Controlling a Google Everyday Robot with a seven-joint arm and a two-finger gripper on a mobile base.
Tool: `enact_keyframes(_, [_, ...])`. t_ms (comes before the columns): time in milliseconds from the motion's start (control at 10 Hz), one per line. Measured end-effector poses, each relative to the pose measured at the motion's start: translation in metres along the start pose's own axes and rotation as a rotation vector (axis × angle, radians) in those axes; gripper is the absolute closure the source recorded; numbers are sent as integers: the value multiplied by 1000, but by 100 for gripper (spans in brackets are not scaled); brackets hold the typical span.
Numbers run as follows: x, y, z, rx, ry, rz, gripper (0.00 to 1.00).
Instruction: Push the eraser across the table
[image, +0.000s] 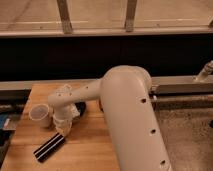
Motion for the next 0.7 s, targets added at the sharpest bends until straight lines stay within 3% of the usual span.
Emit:
enact_keyframes(200, [-11,23,3,-21,10,-67,100])
enact_keyframes(400, [-13,28,-7,-25,5,-102,100])
enact_keyframes(600, [-15,30,-29,10,-34,-106,100])
enact_keyframes(700, [-10,22,-51,58,-78,-72,100])
